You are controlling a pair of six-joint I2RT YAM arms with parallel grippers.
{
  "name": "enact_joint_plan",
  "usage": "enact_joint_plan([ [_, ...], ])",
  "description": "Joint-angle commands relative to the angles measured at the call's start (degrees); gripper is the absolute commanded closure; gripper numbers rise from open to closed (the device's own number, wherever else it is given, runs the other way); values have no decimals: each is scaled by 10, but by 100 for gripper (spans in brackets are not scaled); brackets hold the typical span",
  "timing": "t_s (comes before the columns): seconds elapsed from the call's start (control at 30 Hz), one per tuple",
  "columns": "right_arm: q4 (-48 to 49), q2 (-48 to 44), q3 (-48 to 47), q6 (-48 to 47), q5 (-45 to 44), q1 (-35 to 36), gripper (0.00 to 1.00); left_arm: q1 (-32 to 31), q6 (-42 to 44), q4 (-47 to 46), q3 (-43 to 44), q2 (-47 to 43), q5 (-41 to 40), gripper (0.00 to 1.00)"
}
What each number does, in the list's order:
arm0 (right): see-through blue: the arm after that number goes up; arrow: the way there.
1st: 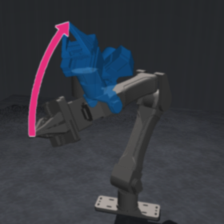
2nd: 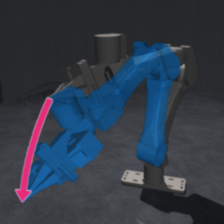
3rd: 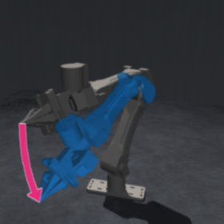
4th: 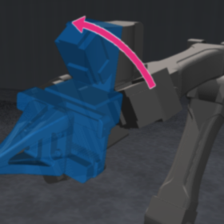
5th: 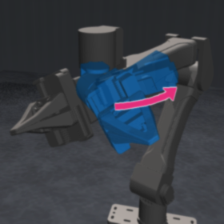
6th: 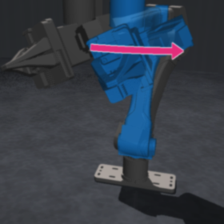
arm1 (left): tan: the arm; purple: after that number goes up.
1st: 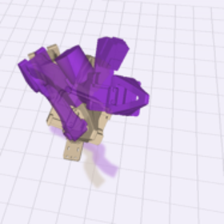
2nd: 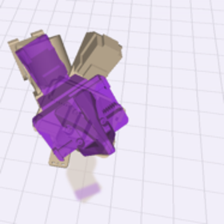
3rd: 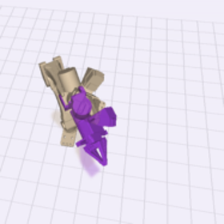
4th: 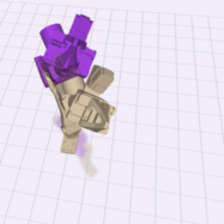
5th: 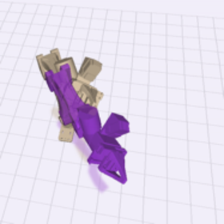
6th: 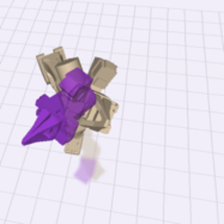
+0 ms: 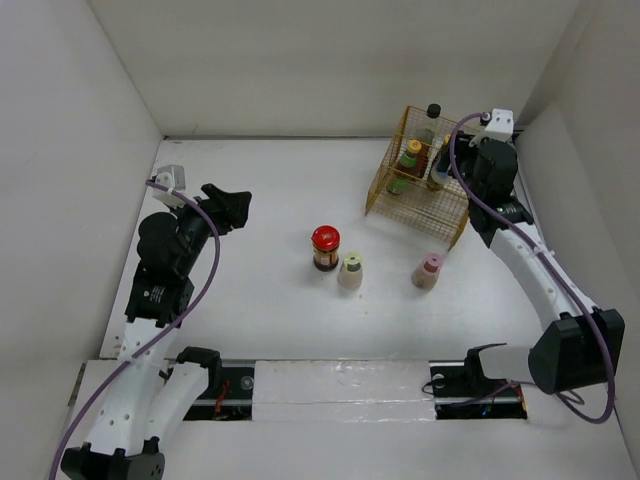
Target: Organize the condiment bottles
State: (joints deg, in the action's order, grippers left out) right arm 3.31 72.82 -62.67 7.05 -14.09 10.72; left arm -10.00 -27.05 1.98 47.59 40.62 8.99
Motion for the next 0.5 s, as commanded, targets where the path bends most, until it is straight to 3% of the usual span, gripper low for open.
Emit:
enact_joint_plan([
  [0.0,100,9,-58,-5,54,-11,63,2,7,-24,6,-9,6,30],
  [0.47,105,133,-49,0,89,-11,63,2,7,-24,6,-4,5,30],
])
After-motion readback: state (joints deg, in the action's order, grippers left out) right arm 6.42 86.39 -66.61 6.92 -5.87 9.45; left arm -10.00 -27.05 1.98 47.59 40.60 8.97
